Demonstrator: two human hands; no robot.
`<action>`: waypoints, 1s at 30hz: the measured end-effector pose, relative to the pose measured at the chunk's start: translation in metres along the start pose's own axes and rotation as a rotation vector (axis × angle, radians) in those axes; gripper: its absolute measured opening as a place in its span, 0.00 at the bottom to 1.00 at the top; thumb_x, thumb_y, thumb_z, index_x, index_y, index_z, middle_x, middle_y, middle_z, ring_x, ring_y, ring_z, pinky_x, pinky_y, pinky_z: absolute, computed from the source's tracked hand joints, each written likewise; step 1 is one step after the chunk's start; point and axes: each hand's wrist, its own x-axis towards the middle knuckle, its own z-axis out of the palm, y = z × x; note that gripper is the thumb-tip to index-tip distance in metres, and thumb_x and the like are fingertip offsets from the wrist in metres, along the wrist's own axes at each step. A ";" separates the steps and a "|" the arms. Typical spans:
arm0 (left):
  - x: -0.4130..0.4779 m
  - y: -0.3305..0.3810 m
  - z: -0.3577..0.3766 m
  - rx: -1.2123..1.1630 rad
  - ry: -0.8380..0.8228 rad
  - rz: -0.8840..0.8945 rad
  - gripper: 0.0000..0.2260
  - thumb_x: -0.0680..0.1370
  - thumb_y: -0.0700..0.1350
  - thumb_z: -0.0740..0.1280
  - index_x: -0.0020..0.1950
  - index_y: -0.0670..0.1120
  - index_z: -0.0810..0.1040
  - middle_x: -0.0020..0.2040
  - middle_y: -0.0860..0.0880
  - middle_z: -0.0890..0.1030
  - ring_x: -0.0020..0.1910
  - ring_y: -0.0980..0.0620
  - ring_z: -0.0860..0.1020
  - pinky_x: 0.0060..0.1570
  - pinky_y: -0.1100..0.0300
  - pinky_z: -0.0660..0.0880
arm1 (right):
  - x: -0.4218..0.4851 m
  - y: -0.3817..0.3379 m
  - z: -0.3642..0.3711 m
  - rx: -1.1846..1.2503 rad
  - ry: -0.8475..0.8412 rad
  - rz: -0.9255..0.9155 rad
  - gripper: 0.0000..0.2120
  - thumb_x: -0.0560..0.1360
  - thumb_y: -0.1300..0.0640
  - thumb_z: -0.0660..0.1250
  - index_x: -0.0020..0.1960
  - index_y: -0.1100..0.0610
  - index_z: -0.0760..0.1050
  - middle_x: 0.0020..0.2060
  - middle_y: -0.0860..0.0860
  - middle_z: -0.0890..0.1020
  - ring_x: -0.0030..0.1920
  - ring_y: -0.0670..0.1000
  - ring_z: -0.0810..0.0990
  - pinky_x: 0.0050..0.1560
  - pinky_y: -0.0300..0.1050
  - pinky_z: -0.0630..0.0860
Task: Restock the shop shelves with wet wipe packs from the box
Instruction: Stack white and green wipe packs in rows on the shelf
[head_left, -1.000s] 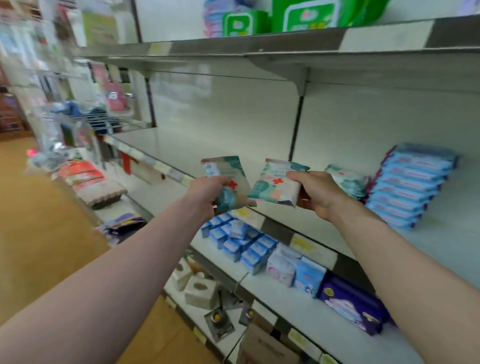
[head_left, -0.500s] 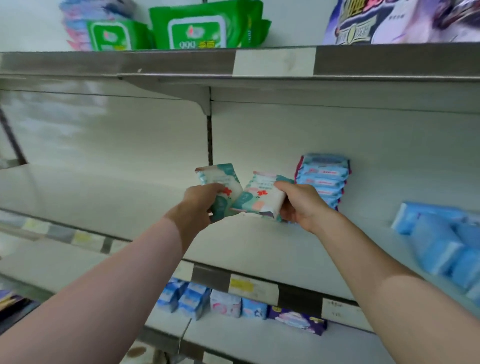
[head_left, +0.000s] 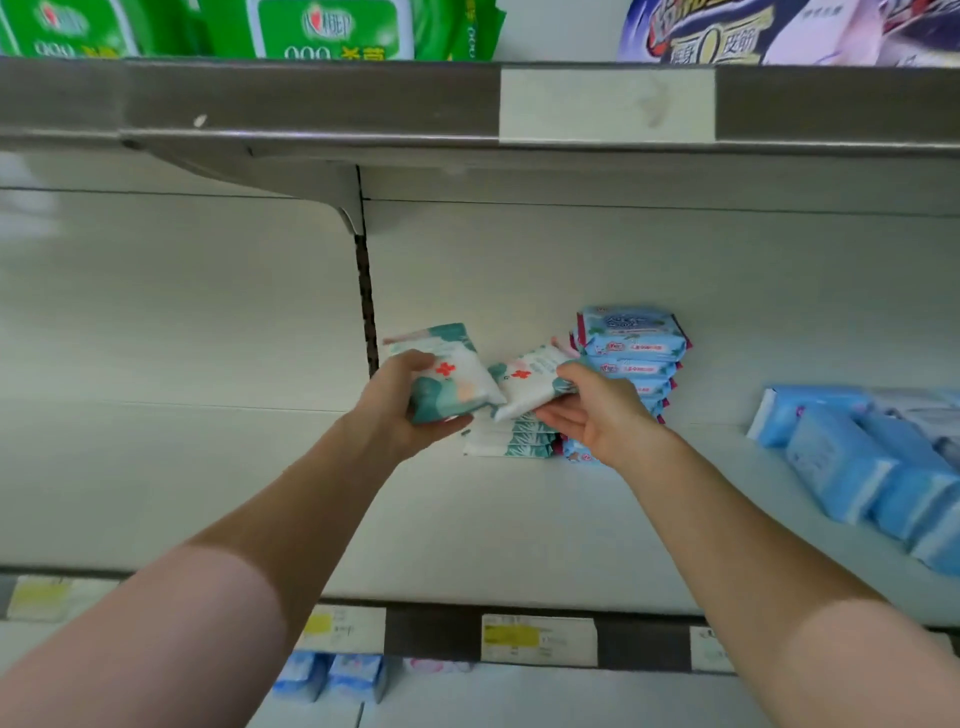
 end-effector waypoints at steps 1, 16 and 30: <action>0.004 0.000 0.002 0.028 -0.027 -0.021 0.09 0.78 0.41 0.63 0.57 0.43 0.74 0.54 0.42 0.80 0.51 0.42 0.79 0.52 0.42 0.76 | 0.002 0.002 0.003 0.024 0.005 0.003 0.03 0.77 0.63 0.65 0.46 0.62 0.73 0.41 0.59 0.81 0.38 0.54 0.82 0.36 0.44 0.81; 0.071 0.005 0.037 0.270 0.062 0.077 0.03 0.79 0.38 0.65 0.46 0.41 0.73 0.45 0.43 0.81 0.40 0.46 0.81 0.42 0.48 0.78 | 0.050 0.009 -0.004 -0.808 0.082 -0.229 0.11 0.81 0.60 0.57 0.42 0.64 0.72 0.35 0.59 0.82 0.31 0.54 0.82 0.33 0.46 0.80; 0.096 -0.009 0.033 0.386 0.125 0.097 0.03 0.78 0.39 0.67 0.45 0.42 0.75 0.44 0.45 0.81 0.42 0.47 0.81 0.54 0.48 0.78 | 0.061 0.022 -0.001 -1.658 0.273 -0.621 0.08 0.81 0.59 0.60 0.49 0.60 0.77 0.44 0.55 0.82 0.39 0.54 0.72 0.39 0.44 0.65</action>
